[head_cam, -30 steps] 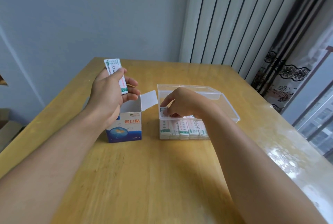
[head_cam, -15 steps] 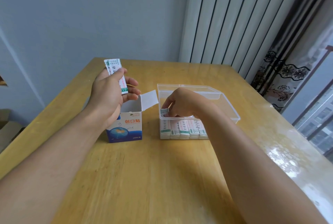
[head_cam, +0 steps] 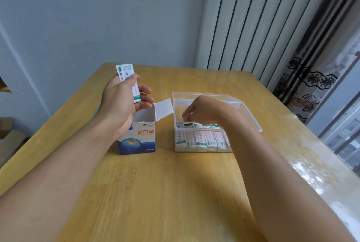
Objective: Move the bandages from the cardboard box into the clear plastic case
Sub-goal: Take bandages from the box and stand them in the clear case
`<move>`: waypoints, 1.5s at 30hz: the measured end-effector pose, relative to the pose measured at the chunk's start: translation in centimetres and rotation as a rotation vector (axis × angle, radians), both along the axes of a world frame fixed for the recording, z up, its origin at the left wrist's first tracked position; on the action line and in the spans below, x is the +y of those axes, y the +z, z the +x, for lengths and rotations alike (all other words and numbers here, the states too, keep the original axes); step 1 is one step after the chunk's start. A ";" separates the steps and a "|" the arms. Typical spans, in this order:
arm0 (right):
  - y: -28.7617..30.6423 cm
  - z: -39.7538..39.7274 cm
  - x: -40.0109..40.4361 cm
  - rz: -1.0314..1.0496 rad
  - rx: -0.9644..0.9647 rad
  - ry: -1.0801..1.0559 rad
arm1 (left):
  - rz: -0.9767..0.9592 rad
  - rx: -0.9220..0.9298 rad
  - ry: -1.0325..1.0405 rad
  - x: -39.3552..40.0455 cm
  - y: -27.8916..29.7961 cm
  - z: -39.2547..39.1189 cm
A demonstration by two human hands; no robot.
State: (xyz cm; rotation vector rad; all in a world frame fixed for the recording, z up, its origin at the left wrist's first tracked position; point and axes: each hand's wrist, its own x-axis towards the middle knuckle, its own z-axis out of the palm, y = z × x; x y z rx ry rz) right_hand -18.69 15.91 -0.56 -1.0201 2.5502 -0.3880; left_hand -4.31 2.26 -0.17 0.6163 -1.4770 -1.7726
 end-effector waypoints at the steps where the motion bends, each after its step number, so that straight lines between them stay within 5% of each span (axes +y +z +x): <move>1: 0.0 -0.1 0.0 -0.001 0.000 -0.013 | 0.002 0.002 -0.002 0.0 0.0 0.0; 10: 0.2 0.5 0.0 0.142 0.065 0.068 | 0.007 0.001 -0.005 0.1 0.0 0.0; 38: -0.3 -0.1 -0.1 0.098 0.051 0.056 | 0.039 0.005 -0.027 0.0 0.0 0.2; 42: 1.1 -0.4 0.7 -0.054 0.103 -0.011 | 0.062 0.009 -0.062 0.2 0.3 0.5; 45: 2.3 -0.2 0.7 -0.410 0.222 -0.058 | 0.088 0.017 -0.159 0.4 1.0 0.9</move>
